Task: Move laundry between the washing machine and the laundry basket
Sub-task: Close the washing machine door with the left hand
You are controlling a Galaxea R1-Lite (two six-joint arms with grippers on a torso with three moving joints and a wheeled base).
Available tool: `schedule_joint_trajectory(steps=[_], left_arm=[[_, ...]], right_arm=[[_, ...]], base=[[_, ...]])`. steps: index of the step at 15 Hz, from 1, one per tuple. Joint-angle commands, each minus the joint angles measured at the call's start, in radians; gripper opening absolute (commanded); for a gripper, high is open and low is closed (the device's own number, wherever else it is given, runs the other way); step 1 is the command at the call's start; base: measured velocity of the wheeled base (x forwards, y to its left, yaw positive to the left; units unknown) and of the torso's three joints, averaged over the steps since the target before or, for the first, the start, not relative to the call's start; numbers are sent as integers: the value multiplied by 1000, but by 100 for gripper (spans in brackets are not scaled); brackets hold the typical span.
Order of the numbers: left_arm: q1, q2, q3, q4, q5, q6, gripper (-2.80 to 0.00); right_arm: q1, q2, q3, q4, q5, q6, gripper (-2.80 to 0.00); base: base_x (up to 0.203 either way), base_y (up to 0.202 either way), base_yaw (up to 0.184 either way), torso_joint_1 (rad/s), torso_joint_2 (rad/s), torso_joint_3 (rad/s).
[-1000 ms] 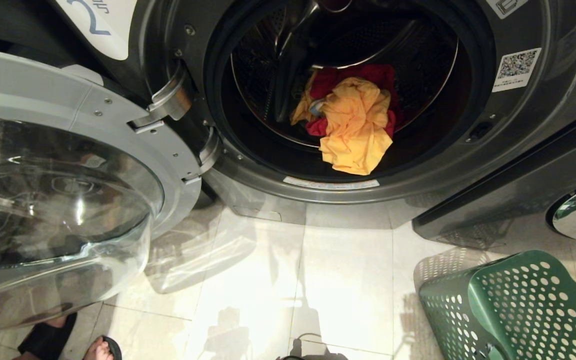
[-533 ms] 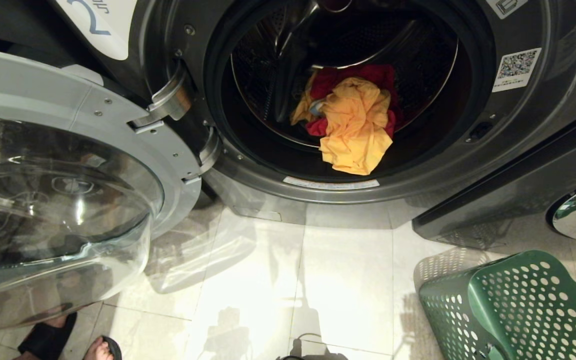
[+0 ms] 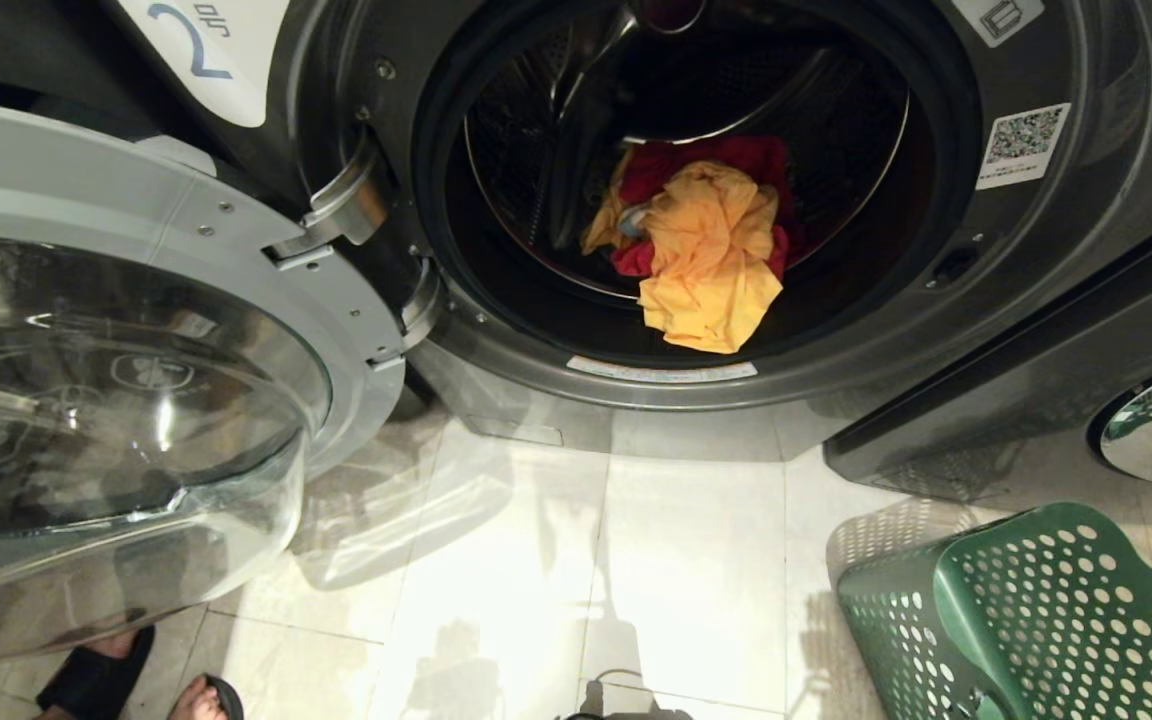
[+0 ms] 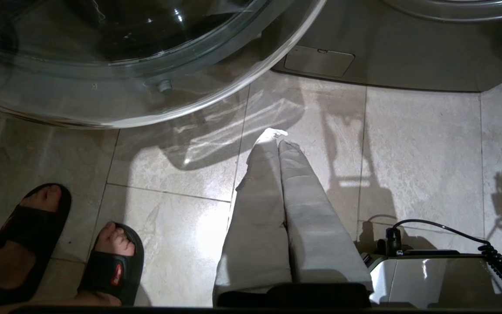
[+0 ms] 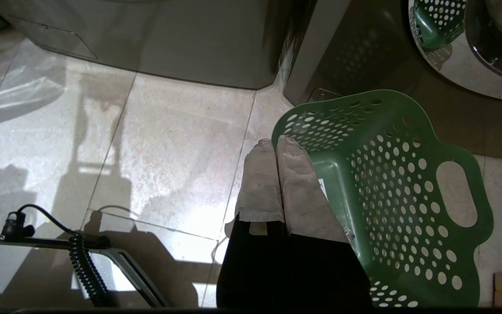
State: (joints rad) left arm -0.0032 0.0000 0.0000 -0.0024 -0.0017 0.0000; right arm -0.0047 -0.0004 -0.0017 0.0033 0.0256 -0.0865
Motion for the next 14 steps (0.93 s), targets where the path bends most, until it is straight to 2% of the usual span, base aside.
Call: schedule_joint_trajectory(steps=[1, 14], left_arm=[[0, 0, 0, -1, 0, 0, -280], [0, 0, 0, -1, 0, 0, -280]], right_arm=[[0, 2, 0, 0, 0, -1, -280], [0, 2, 0, 0, 0, 3, -280]], base=[[0, 0, 0, -4, 2, 152], [0, 0, 0, 2, 3, 199]])
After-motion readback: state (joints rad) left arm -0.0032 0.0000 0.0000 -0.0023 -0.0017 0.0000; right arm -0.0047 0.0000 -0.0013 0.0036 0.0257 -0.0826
